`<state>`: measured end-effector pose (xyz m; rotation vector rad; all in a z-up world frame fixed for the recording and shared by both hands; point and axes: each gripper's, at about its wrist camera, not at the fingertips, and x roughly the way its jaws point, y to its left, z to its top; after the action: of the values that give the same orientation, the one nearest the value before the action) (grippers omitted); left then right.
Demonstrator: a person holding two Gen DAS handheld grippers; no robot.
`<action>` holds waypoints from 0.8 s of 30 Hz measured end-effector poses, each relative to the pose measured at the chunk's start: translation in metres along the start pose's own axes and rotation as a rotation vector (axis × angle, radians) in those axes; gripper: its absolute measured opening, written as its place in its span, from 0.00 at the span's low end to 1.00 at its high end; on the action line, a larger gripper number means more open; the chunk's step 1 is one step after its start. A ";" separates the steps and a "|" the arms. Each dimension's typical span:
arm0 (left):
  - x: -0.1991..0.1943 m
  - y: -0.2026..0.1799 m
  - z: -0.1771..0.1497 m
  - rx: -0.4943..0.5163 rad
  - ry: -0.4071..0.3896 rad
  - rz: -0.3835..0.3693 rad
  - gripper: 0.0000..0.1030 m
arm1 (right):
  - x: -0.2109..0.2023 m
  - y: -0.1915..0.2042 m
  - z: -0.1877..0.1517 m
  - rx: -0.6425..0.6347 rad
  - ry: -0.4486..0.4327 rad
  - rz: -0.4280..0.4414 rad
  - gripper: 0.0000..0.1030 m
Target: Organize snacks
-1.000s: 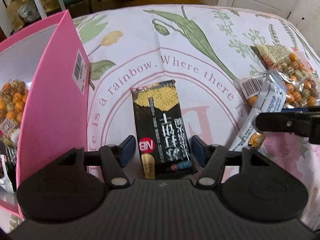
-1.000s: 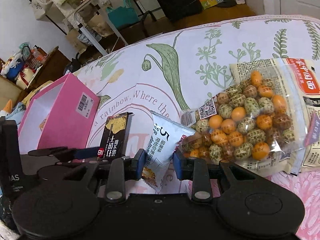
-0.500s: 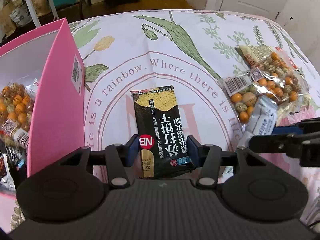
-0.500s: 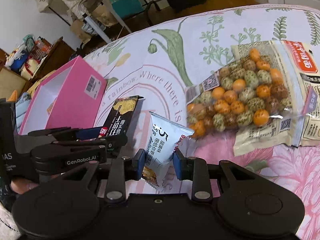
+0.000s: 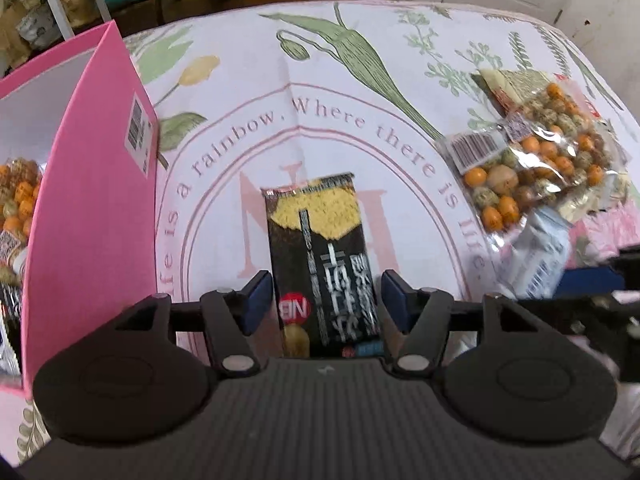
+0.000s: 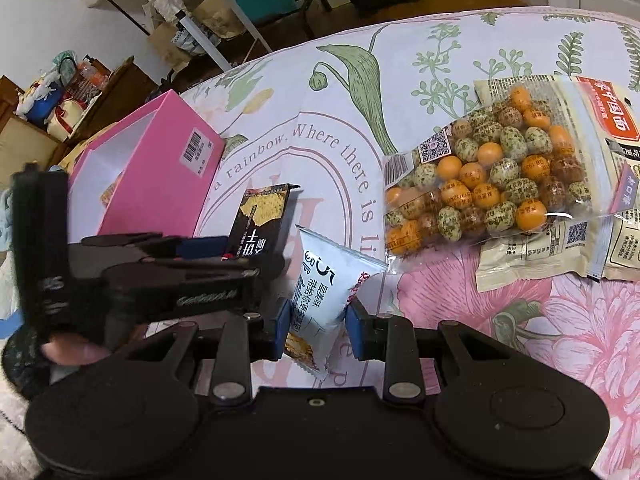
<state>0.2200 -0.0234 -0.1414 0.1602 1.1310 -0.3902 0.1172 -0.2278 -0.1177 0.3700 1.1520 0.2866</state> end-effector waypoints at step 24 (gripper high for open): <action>-0.042 0.009 -0.017 -0.019 -0.056 -0.053 0.48 | -0.009 0.017 -0.008 -0.060 -0.006 0.017 0.30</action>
<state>0.1936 0.0001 -0.1111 0.1024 1.0845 -0.4288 0.1060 -0.2151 -0.1055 0.3273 1.1322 0.3340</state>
